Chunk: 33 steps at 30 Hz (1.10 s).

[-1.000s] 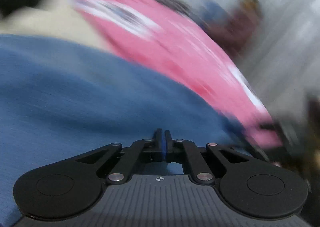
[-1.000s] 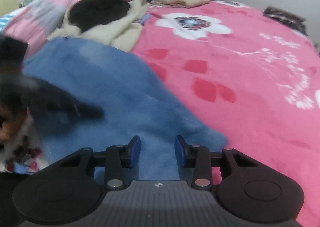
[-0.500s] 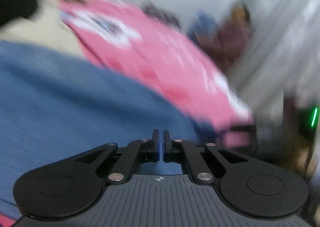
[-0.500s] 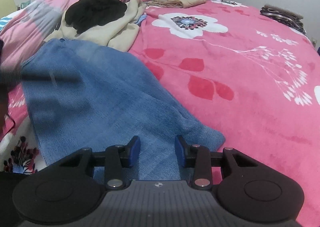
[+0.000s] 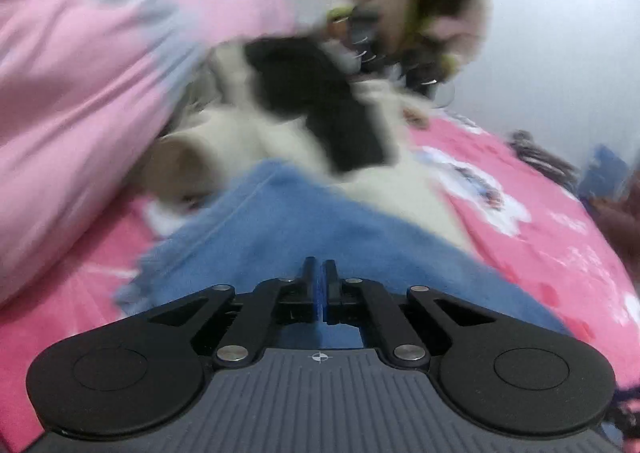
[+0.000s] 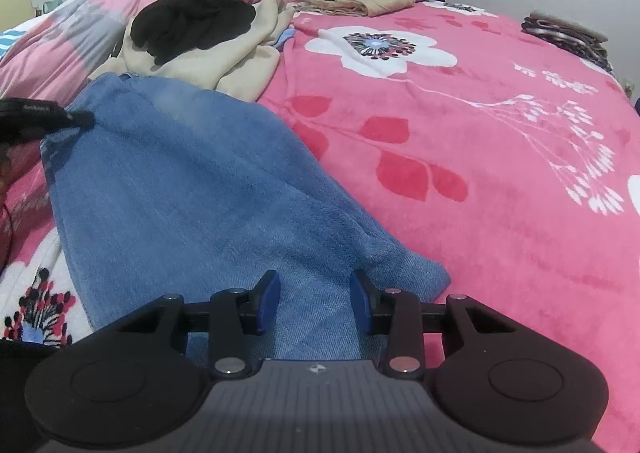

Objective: Fold clothes

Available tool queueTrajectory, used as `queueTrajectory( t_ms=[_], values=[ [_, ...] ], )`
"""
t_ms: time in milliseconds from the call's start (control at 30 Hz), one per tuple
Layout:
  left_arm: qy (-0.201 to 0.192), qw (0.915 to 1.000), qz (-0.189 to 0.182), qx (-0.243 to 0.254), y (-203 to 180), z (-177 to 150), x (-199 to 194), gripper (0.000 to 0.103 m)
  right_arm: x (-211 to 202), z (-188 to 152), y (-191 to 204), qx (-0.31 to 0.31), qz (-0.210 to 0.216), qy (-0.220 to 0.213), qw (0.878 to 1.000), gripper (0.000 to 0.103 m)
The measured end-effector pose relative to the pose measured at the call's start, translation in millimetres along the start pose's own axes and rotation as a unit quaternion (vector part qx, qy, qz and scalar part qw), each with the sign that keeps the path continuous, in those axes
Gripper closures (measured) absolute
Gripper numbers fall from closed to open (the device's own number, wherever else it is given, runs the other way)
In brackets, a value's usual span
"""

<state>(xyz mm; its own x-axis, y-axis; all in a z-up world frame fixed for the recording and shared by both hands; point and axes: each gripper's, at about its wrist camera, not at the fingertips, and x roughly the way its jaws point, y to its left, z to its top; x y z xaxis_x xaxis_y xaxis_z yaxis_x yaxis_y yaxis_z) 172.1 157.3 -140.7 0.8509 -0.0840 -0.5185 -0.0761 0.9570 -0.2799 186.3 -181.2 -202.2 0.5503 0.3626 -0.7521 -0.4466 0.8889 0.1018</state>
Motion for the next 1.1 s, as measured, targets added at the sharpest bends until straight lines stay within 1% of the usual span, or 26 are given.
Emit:
queueTrajectory(
  t_ms=[33, 67, 100, 167, 267, 300, 333, 400, 467, 500, 533, 567, 600, 633, 667, 700, 733, 767, 800, 833, 867, 900, 967, 1033, 1100],
  values=[
    [0.013, 0.9978, -0.064, 0.014, -18.4, -6.8, 0.0, 0.103, 0.1, 0.0, -0.1, 0.001, 0.0, 0.0, 1.0, 0.063],
    [0.035, 0.9908, -0.126, 0.033, -38.4, -14.4, 1.1, 0.102, 0.1, 0.1, -0.2, 0.001, 0.001, 0.0, 1.0, 0.063],
    [0.061, 0.9801, -0.178, 0.062, -63.5, -24.2, 4.5, 0.101, 0.2, 0.1, 0.1, 0.001, 0.0, 0.0, 1.0, 0.063],
    [0.099, 0.9656, -0.219, 0.099, -95.3, -43.7, 8.1, 0.101, 0.4, 0.3, 0.8, -0.001, -0.002, 0.001, 1.0, 0.063],
    [0.133, 0.9498, -0.257, 0.119, -116.5, -58.3, 28.6, 0.1, 0.4, 0.2, 0.9, 0.001, -0.002, 0.0, 1.0, 0.063],
    [0.141, 0.9503, -0.247, 0.127, -116.9, -59.1, 38.7, 0.1, 0.6, 0.1, 0.8, 0.001, -0.002, 0.0, 1.0, 0.063],
    [0.146, 0.9549, -0.225, 0.127, -110.4, -57.9, 49.7, 0.1, 0.8, -0.1, 0.7, 0.001, -0.002, 0.0, 1.0, 0.063],
    [0.152, 0.9602, -0.21, 0.103, -91.7, -53.4, 69.7, 0.099, 1.3, -0.2, 0.9, 0.0, -0.002, 0.0, 1.0, 0.063],
    [0.115, 0.9786, -0.151, 0.079, -60.0, -36.4, 69.4, 0.099, 1.4, -0.1, 1.7, -0.002, -0.003, 0.0, 1.0, 0.063],
    [0.085, 0.9895, -0.1, 0.061, -36.7, -23.9, 68.9, 0.099, 1.2, -0.1, 1.5, -0.003, -0.003, 0.0, 1.0, 0.063],
    [0.056, 0.9962, -0.053, 0.04, -13.3, -12.0, 68.2, 0.098, 1.0, -0.1, 1.1, -0.003, -0.002, -0.001, 1.0, 0.063],
    [0.052, 0.9969, -0.058, -0.01, 10.4, -4.2, 66.2, 0.098, 0.9, -0.1, 0.7, -0.002, -0.001, -0.001, 1.0, 0.063],
    [0.045, 0.9958, -0.058, -0.055, 32.1, 3.3, 63.2, 0.098, 0.8, -0.2, 0.5, -0.002, -0.001, -0.002, 1.0, 0.063],
    [0.012, 0.9988, -0.01, -0.047, 33.4, 8.8, 49.8, 0.098, 0.8, -0.4, 0.7, -0.002, -0.001, -0.002, 1.0, 0.063],
    [-0.02, 0.9983, 0.039, -0.038, 33.9, 14.1, 37.0, 0.099, 0.7, -0.5, 0.8, -0.003, -0.001, -0.002, 1.0, 0.063],
    [-0.042, 0.9948, 0.091, -0.017, 27.1, 16.4, 29.3, 0.103, 0.7, -0.5, 0.7, -0.002, -0.001, -0.002, 1.0, 0.063],
    [-0.061, 0.9893, 0.133, 0.001, 21.2, 18.8, 22.0, 0.103, 0.7, -0.5, 0.4, -0.001, -0.001, -0.001, 1.0, 0.063],
    [-0.049, 0.9961, 0.073, -0.008, 23.3, 21.0, 18.6, 0.103, 0.8, -0.5, 0.3, -0.001, -0.001, -0.001, 1.0, 0.063],
    [-0.025, 0.9994, 0.008, -0.021, 21.5, 19.9, 17.4, 0.103, 0.8, -0.5, 0.4, -0.001, -0.001, -0.001, 1.0, 0.063],
    [0.005, 0.9989, -0.043, -0.016, 12.3, 12.4, 16.5, 0.103, 1.0, -0.3, 0.6, -0.002, -0.001, -0.001, 1.0, 0.063],
    [0.033, 0.9952, -0.091, -0.01, 3.3, 4.9, 15.9, 0.102, 1.3, 0.0, 0.8, -0.002, -0.001, -0.001, 1.0, 0.063],
    [0.055, 0.9924, -0.11, 0.001, -4.5, -3.4, 17.9, 0.101, 1.3, 0.2, 0.9, -0.002, -0.001, 0.0, 1.0, 0.063],
    [0.097, 0.9839, -0.149, 0.024, -20.2, -20.1, 22.0, 0.101, 1.1, 0.3, 1.2, -0.002, -0.002, 0.0, 1.0, 0.063],
    [0.139, 0.9716, -0.186, 0.046, -35.9, -36.7, 26.1, 0.101, 1.2, 0.4, 1.8, -0.003, -0.003, 0.0, 1.0, 0.063],
    [0.18, 0.9555, -0.223, 0.069, -51.6, -53.4, 30.3, 0.097, 1.1, 0.3, 1.9, -0.004, -0.004, 0.0, 1.0, 0.063]
  ],
)
